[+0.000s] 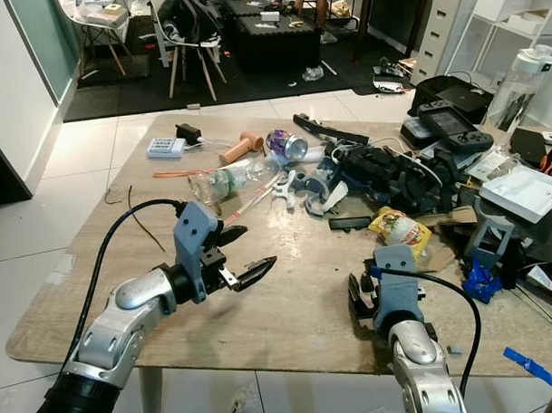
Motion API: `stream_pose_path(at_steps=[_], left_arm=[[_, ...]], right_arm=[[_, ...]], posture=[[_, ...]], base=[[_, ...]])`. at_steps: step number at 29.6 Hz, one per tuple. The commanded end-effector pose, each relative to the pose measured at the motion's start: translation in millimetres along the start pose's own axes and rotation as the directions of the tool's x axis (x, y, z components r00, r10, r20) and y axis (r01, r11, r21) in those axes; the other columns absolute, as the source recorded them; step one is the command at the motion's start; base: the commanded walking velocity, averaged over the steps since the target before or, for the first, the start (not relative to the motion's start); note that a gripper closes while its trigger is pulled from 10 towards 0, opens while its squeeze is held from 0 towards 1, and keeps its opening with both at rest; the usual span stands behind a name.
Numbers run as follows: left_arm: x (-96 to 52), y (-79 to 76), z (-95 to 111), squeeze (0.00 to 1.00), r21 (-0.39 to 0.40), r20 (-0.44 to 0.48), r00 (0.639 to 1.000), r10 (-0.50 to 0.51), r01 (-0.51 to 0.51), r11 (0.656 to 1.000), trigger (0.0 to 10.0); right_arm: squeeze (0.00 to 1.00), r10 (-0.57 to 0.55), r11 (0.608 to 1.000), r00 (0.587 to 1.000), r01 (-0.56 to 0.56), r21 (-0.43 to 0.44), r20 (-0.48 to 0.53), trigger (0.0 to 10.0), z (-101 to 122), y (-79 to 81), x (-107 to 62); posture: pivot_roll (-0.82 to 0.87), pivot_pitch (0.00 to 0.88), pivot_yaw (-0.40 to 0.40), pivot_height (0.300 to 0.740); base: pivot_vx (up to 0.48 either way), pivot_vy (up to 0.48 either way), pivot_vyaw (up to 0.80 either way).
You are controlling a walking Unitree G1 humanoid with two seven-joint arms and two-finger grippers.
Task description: Picking trash to rubbish bin
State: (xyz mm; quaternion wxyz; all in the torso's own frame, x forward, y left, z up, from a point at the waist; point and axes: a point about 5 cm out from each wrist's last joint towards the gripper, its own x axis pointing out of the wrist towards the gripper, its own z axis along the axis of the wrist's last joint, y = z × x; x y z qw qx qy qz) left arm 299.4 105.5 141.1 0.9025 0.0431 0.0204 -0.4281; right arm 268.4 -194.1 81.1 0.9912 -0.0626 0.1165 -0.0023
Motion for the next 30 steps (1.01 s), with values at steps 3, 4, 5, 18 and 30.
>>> stream_pose_path(at_steps=[3,4,5,18,30], left_arm=[[-0.1,-0.1,-1,0.0,0.025,-0.018,1.0,-0.011,0.011,1.0,10.0],[-0.2,-0.1,-1,0.0,0.026,-0.019,1.0,-0.011,0.011,1.0,10.0],[-0.3,0.0,-1,0.0,0.026,-0.02,1.0,-0.01,0.011,1.0,10.0],[-1.3,0.8,-1,0.0,0.03,-0.025,1.0,-0.011,0.012,0.999,10.0],[-1.5,1.5,-1,0.0,0.036,-0.034,0.999,-0.017,0.018,0.999,10.0]], right_arm=[[0.0,0.011,0.996,0.992,0.001,0.088,-0.126,10.0,-21,0.8,-1.8],[0.0,0.017,0.994,0.991,-0.003,0.108,-0.136,10.0,-22,1.8,-1.8],[0.0,0.027,0.992,0.989,-0.009,0.124,-0.147,10.0,-22,3.2,-2.0],[0.0,0.087,0.987,0.961,-0.048,0.154,-0.261,10.0,-33,14.0,-5.1],[0.0,0.089,0.986,0.942,-0.036,0.165,-0.325,0.0,-40,13.2,-7.9]], posture=[[-0.11,0.05,-0.021,0.74],[-0.11,0.051,-0.021,0.74],[-0.11,0.051,-0.022,0.74],[-0.1,0.054,-0.018,0.74],[-0.1,0.06,-0.015,0.74]], base=[[0.0,0.0,0.0],[0.0,0.0,0.0],[0.0,0.0,0.0],[0.0,0.0,0.0],[0.0,0.0,0.0]])
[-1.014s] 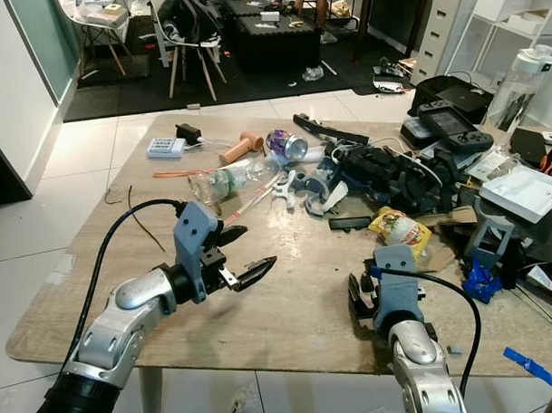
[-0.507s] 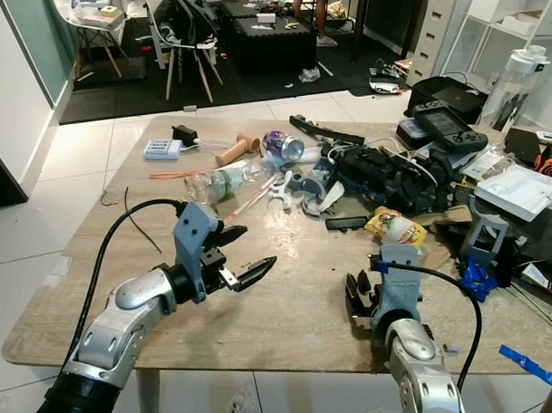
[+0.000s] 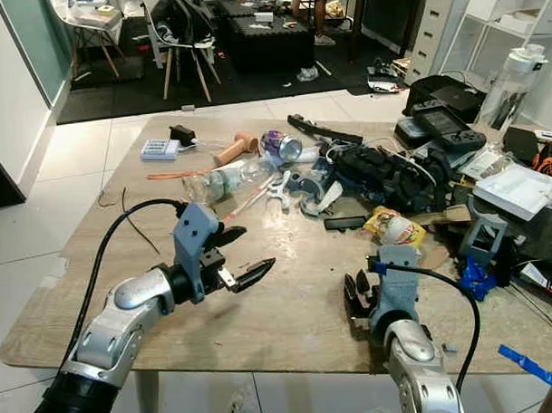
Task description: Picking trash to rubbish bin
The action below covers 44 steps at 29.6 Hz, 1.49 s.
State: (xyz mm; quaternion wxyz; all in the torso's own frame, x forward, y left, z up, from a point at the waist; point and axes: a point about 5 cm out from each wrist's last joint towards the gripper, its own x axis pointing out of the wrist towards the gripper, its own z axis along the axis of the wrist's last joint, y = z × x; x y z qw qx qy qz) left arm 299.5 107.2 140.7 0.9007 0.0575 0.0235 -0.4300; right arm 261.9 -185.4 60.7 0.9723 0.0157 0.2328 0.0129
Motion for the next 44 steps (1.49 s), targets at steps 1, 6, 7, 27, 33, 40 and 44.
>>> stream_pose_path(at_steps=[1,6,7,27,33,40,44], left_arm=[[-0.4,0.4,-1,0.0,0.013,-0.017,1.0,-0.013,0.013,1.0,10.0],[-0.5,0.1,-1,0.0,0.008,-0.021,1.0,-0.022,0.022,1.0,10.0],[-0.5,0.0,-1,0.0,0.008,-0.021,1.0,-0.023,0.023,1.0,10.0],[0.7,3.4,2,0.0,0.008,-0.01,1.0,-0.008,0.008,1.0,10.0],[1.9,8.3,8,0.0,-0.013,0.028,0.999,0.027,-0.027,1.0,10.0],[-3.3,29.9,20,0.0,-0.102,0.137,0.953,0.271,-0.259,0.961,10.0],[-15.1,58.9,16,0.0,-0.138,0.105,0.819,0.564,-0.55,0.824,10.0]], right_arm=[[0.0,-0.006,1.0,0.994,0.007,0.014,-0.107,0.0,-21,-1.1,-1.3],[0.0,-0.012,1.0,0.993,0.015,0.024,-0.117,0.0,-22,-1.9,-0.9],[0.0,-0.013,1.0,0.993,0.017,0.026,-0.119,0.0,-22,-2.1,-0.7],[0.0,0.001,0.982,0.921,-0.075,0.173,0.391,0.0,60,2.9,-10.9],[0.0,0.084,0.985,0.811,-0.155,0.075,0.579,9.7,100,16.3,-26.2],[0.0,0.113,0.993,0.787,-0.105,-0.049,0.607,10.0,104,24.5,-27.0],[0.0,0.124,0.986,0.781,-0.03,-0.162,0.612,10.0,103,27.7,-27.0]], posture=[[-0.1,0.06,-0.015,0.74],[-0.1,0.063,-0.01,0.74],[-0.1,0.063,-0.01,0.74],[-0.1,0.07,-0.004,0.74],[-0.1,0.071,0.001,0.74],[-0.11,0.065,0.009,0.74],[-0.11,0.064,0.012,0.74]], base=[[0.0,0.0,0.0],[0.0,0.0,0.0],[0.0,0.0,0.0],[0.0,0.0,0.0],[0.0,0.0,0.0],[0.0,0.0,0.0],[0.0,0.0,0.0]])
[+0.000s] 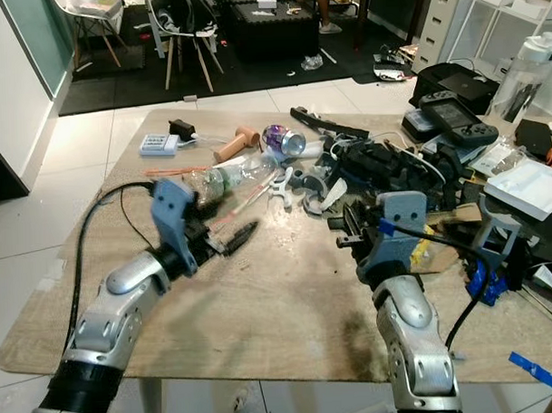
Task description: Picking trash to rubbish bin
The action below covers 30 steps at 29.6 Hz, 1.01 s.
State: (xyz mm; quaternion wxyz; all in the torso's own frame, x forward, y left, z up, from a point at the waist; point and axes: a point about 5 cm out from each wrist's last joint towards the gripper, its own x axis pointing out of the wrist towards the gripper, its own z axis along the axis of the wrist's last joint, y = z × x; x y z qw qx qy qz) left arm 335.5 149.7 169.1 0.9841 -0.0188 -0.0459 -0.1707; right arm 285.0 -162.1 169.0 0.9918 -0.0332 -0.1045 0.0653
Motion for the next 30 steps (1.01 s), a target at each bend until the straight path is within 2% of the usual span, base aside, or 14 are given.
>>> stream_pose_path(at_steps=[1,5,7,11,15,18,30], left_arm=[[-2.4,6.5,-6,0.0,0.02,-0.02,0.997,0.073,-0.073,0.997,10.0],[-6.9,13.5,-8,0.0,0.022,-0.012,0.989,0.149,-0.149,0.989,10.0],[-11.4,18.7,-8,0.0,0.004,0.001,0.975,0.224,-0.224,0.975,10.0],[-13.4,10.0,-11,0.0,0.007,0.004,0.974,0.226,-0.227,0.974,10.0],[-12.4,3.7,-13,0.0,0.009,0.0,0.975,0.222,-0.222,0.975,10.0],[-10.1,-3.6,-11,0.0,0.052,0.011,0.984,0.18,-0.18,0.982,10.0],[-3.4,-2.6,-7,0.0,0.049,0.025,0.981,0.194,-0.195,0.98,10.0]], right_arm=[[0.0,-0.001,1.0,1.0,0.001,-0.021,-0.014,10.0,-4,1.3,-2.1],[0.0,-0.005,0.999,1.0,0.004,-0.033,-0.026,10.0,-9,0.8,-3.4],[0.0,-0.011,0.997,1.0,0.01,-0.079,-0.022,10.0,-9,-0.2,-2.5],[0.0,-0.006,0.985,1.0,0.002,-0.17,-0.022,10.0,-13,-3.0,0.9],[0.0,-0.018,0.99,1.0,0.016,-0.137,-0.017,10.0,-12,-5.9,3.1],[0.0,-0.008,0.994,0.999,0.004,-0.107,-0.033,10.0,-15,-5.5,2.4],[0.0,0.003,0.994,1.0,-0.006,-0.112,-0.027,10.0,-15,0.2,9.3]], posture=[[-0.11,0.062,0.008,0.74],[-0.11,0.054,0.0,0.74],[-0.1,0.05,-0.012,0.74],[-0.1,0.047,-0.018,0.74],[-0.1,0.059,-0.017,0.74],[-0.1,0.054,-0.021,0.74],[-0.1,0.063,-0.02,0.74]], base=[[0.0,0.0,0.0],[0.0,0.0,0.0],[0.0,0.0,0.0],[0.0,0.0,0.0],[0.0,0.0,0.0],[0.0,0.0,0.0],[0.0,0.0,-0.73]])
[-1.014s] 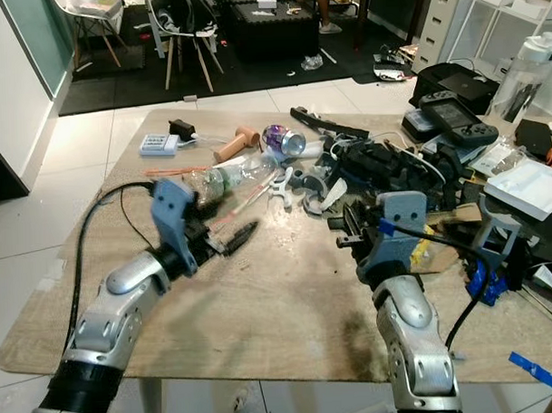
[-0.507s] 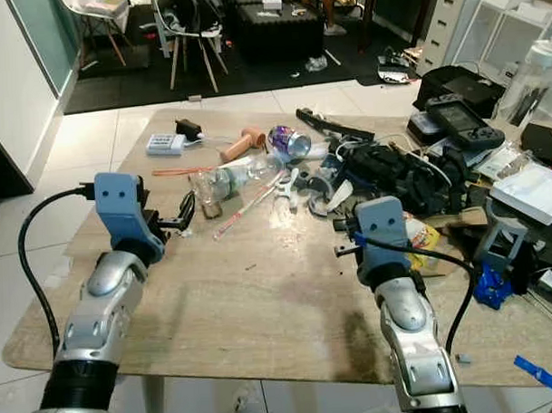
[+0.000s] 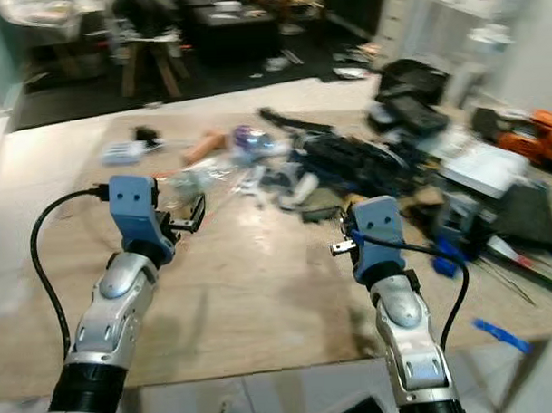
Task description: Picking trash to rubbish bin
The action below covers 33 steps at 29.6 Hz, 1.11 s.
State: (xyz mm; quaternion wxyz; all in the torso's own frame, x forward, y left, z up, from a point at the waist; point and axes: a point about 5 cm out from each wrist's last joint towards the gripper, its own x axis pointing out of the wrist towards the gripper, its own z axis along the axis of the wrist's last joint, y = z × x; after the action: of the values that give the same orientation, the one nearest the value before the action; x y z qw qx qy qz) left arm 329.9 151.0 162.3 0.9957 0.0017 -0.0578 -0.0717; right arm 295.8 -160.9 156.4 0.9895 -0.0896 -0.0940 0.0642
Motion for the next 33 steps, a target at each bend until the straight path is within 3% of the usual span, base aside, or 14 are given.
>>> stream_pose_path(at_steps=[1,23,29,33], left_arm=[[3.0,-2.5,0,0.0,-0.006,0.002,1.0,0.001,-0.001,1.0,10.0],[2.2,-9.6,-1,0.0,0.022,0.001,0.999,-0.039,0.039,0.999,10.0],[2.5,-4.0,-1,0.0,0.021,0.003,1.0,-0.016,0.016,1.0,10.0],[4.0,1.0,-2,0.0,0.06,-0.008,1.0,-0.023,0.023,0.998,10.0]], right_arm=[[0.0,-0.005,1.0,1.0,0.005,-0.001,0.004,10.0,0,-0.4,2.4],[0.0,0.006,1.0,1.0,-0.006,-0.01,0.004,10.0,1,-1.1,2.9],[0.0,-0.004,1.0,1.0,0.004,-0.002,-0.003,10.0,0,-1.6,1.8],[0.0,-0.002,1.0,1.0,0.002,0.005,-0.012,10.0,-3,0.4,-1.0]], posture=[[-0.1,0.065,-0.021,0.74],[-0.1,0.075,-0.03,0.74],[-0.11,0.077,-0.03,0.74],[-0.11,0.076,-0.03,0.74]], base=[[0.0,0.0,-0.8],[0.0,0.0,-0.8],[0.0,0.0,-0.8],[0.0,0.0,-0.8]])
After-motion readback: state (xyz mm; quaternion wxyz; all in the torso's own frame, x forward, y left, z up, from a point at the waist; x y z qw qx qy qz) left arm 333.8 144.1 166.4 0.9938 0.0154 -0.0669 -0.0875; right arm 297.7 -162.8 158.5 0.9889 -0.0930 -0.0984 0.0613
